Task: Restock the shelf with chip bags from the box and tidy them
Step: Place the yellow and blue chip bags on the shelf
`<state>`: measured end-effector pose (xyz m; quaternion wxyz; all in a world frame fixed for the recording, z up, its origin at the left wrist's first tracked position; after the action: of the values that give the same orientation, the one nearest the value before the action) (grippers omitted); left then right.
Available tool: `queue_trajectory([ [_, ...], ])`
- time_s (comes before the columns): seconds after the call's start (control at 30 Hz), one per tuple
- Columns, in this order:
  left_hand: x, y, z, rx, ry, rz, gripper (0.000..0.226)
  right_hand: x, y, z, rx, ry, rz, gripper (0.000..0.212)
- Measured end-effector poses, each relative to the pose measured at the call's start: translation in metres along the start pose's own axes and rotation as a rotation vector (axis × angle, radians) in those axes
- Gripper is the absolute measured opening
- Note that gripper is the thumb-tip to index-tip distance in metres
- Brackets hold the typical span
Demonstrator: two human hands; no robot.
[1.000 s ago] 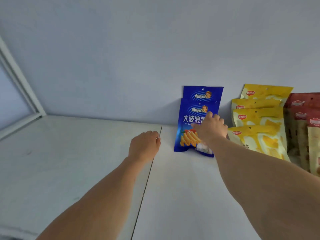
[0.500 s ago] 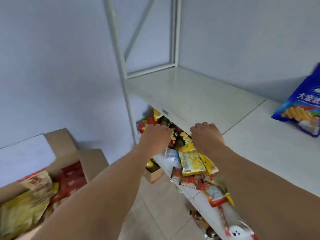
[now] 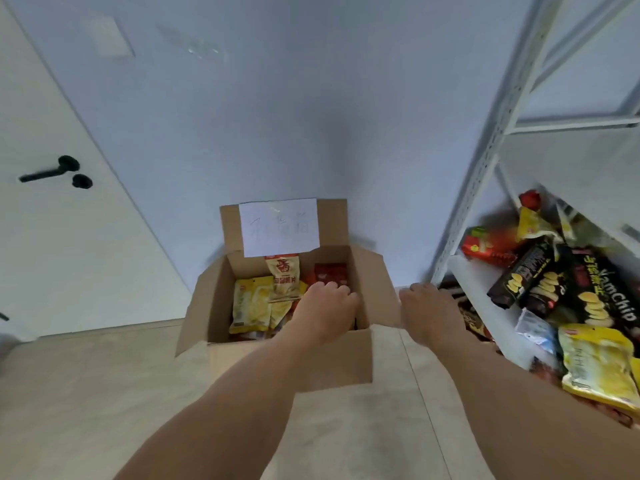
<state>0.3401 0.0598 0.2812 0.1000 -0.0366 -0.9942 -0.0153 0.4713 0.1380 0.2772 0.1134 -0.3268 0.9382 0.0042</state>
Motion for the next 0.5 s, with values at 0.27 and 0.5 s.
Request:
queue_trajectory([
  [0.27,0.156,-0.053,0.100,0.107,-0.270,-0.341,0.027,0.145,0.098,0.025,0.110,0.334,-0.010,0.021],
  [0.5,0.262,-0.033,0.220,0.247,-0.494,-0.716,0.031,0.215,0.236,0.107,0.301,0.636,0.065,0.035],
])
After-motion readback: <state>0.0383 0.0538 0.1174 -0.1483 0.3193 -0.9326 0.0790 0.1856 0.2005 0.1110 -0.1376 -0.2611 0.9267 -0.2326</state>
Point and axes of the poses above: each hand's wrist, its own y-axis towards the middle knuckle, its own z-axis out of the palm, x = y × z, the point moved 7 cm from there along y, towards the middle knuckle
